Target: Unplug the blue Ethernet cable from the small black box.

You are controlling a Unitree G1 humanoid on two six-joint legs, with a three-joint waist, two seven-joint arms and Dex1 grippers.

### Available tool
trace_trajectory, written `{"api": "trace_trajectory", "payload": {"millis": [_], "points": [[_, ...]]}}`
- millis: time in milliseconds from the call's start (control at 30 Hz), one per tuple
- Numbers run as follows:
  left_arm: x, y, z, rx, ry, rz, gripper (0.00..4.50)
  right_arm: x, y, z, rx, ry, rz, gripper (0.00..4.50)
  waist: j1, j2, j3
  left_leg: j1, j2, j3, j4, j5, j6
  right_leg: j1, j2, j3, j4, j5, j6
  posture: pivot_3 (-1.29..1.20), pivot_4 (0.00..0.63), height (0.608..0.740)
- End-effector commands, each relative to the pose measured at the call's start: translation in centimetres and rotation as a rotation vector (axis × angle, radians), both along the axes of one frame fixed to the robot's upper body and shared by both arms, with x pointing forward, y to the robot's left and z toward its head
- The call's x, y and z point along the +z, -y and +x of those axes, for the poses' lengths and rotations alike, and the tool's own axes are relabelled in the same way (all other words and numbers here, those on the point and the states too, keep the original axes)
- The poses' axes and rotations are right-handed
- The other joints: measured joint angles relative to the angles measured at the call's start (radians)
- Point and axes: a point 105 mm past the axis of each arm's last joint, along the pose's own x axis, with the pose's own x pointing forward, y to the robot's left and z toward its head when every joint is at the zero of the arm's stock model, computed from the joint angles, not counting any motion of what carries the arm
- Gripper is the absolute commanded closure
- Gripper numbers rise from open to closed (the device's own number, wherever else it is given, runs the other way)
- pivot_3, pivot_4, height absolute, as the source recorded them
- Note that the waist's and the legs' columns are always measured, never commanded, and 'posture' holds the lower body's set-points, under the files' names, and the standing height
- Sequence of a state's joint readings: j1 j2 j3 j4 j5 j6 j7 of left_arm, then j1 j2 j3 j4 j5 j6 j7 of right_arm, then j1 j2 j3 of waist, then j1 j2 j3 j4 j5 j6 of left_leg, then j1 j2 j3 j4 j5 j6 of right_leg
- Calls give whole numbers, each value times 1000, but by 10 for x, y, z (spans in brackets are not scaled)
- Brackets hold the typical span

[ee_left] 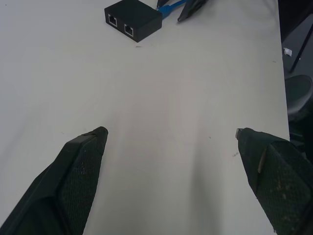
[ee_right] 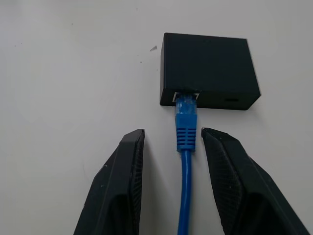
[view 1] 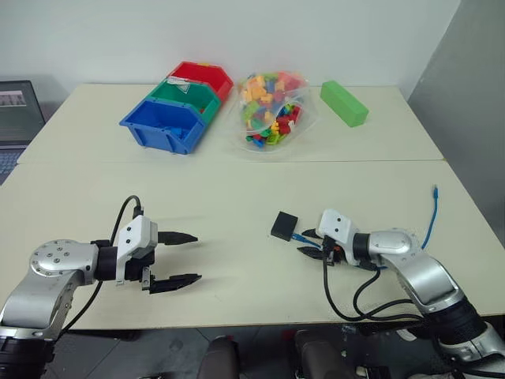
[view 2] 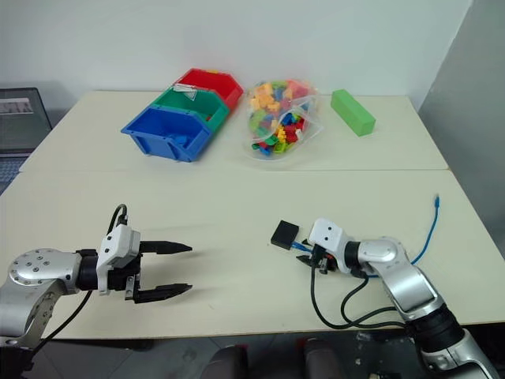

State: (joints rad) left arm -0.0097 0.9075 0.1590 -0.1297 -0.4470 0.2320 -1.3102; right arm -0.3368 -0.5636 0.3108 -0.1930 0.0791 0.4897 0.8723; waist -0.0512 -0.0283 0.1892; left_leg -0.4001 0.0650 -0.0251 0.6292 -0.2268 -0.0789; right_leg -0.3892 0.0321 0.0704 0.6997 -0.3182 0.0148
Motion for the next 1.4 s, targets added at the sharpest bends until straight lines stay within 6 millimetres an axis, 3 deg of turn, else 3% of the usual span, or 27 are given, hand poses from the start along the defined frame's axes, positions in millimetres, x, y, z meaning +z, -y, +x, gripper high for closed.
{"api": "trace_trajectory", "payload": {"millis": [33, 100, 200, 367, 400, 533, 600, 867, 1233, 1400], "points": [[6, 5, -1, -11, 32, -21, 0, -1, -5, 3, 5, 3, -2, 2540, 0, 0, 0, 0, 0, 0, 0, 0, 0, 0, 0, 0, 0, 0, 0, 0, 150, 740], [6, 5, 0, -1, 29, -30, 0, -2, -5, 4, -1, -11, 9, 2540, 0, 0, 0, 0, 0, 0, 0, 0, 0, 0, 0, 0, 0, 0, 0, 0, 150, 740], [5, 5, 1, 23, 8, -56, 0, -1, -5, 9, -29, -14, 19, 3001, -2, 0, 0, 1, 0, 0, 0, 0, 0, 0, 0, 0, 1, 0, 0, 0, 150, 740], [7, 5, 11, 81, -12, -101, 0, 2, -8, 9, -20, -15, 28, 4256, -2, 0, 0, 1, 0, 0, 0, 0, 0, 0, 0, 0, 1, 0, 0, 0, 150, 740], [6, 4, 13, 94, -21, -106, 0, 2, -8, 9, -16, -7, 25, 4343, -2, 0, 0, 0, 0, -1, 0, 0, 0, 0, 0, 0, 1, 0, 0, 0, 150, 740], [8, 11, 29, 190, -124, -227, 0, 24, -13, 10, 89, 204, -59, 4371, -2, 0, 0, 0, 0, 0, 0, 0, 0, 0, 0, -1, 1, 0, 0, 0, 150, 740], [19, 20, 36, 218, -199, -361, 0, 39, -21, 9, 161, 343, -90, 4371, 1, 0, 0, 0, 0, 0, 1, 0, 0, 0, 0, -1, 1, 0, 1, 0, 150, 740], [40, 54, 46, 180, -369, -585, 0, 79, -53, 0, 371, 722, -114, 4371, -2, -1, 0, 0, 0, -1, 1, 0, 0, 0, 0, -1, 2, 1, 1, 0, 150, 740], [56, 73, 47, 93, -401, -639, 0, 90, -67, -13, 476, 827, -86, 4372, 4, -1, 0, 0, -1, -1, 1, 0, 0, 1, 0, -1, 3, 4, -4, 0, 150, 740], [58, 76, 47, 71, -415, -645, 931, 94, -69, -13, 482, 848, -82, 4372, 5, -1, 0, 0, -1, -1, 1, 0, -1, 1, 0, -1, 3, 4, -4, 0, 150, 740]]}}
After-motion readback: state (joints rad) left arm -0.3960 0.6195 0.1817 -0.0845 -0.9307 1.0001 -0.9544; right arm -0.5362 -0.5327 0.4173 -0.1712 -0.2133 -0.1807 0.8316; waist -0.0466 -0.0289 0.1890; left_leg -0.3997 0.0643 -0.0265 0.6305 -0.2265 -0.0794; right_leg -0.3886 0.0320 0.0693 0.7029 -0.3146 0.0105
